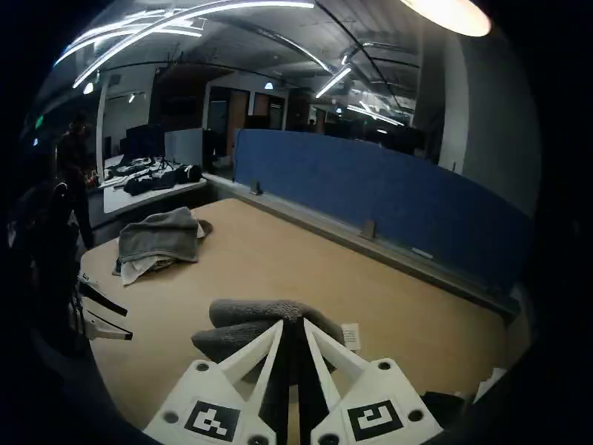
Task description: Fold towel
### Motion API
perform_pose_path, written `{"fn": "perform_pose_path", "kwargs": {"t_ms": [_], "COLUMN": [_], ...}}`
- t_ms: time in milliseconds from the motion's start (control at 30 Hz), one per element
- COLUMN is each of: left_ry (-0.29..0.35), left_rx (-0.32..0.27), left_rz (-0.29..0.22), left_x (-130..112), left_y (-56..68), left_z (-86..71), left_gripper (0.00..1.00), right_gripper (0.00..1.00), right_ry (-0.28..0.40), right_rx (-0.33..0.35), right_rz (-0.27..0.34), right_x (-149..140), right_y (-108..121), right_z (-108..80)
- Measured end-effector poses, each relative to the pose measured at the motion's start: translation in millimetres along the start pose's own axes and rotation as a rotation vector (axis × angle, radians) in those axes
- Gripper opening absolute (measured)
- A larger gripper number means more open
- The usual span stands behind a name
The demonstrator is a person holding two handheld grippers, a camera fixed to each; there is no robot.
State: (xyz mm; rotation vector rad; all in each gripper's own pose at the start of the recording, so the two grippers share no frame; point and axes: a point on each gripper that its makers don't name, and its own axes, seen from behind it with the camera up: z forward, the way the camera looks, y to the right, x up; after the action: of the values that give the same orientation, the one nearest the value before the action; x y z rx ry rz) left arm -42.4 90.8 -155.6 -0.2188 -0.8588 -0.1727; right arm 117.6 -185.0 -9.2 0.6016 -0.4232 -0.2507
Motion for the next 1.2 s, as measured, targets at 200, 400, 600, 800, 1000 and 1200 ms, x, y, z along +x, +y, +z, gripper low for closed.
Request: {"fn": "perform_pose_path", "kwargs": {"t_ms": [200,400,600,800,1000,1200], "left_ry": [-0.005,-0.009,-0.017,-0.021,-0.024,-0.025], "left_rx": [0.001,0.002,0.005,0.007,0.008,0.011], "left_rz": [0.005,0.012,0.024,0.029,0.035,0.04], "left_x": [-0.1,1.8,2.9,3.2,5.0,7.6], "left_y": [3.3,7.4,11.0,14.3,17.1,18.8], "left_z": [3.4,7.0,10.1,11.9,14.0,15.4], "left_gripper": [0.91,0.91,0.91,0.91,0.91,0.91], "right_gripper": [0.04,0.04,0.04,0.04,0.04,0.04], "right_ry": [-0.02,-0.027,-0.038,-0.053,-0.065,-0.068], "right_rx": [-0.049,-0.098,-0.145,-0.182,-0.212,-0.238], "right_rz": [-0.014,-0.008,-0.004,-0.015,-0.014,-0.012], "right_x": [-5.3,-8.9,-11.8,-15.4,-19.1,-21.2], "right_y": [41.0,82.5,122.0,153.9,177.9,198.4], "right_z": [-13.7,-25.0,-31.1,-34.1,-34.6,-32.1]}}
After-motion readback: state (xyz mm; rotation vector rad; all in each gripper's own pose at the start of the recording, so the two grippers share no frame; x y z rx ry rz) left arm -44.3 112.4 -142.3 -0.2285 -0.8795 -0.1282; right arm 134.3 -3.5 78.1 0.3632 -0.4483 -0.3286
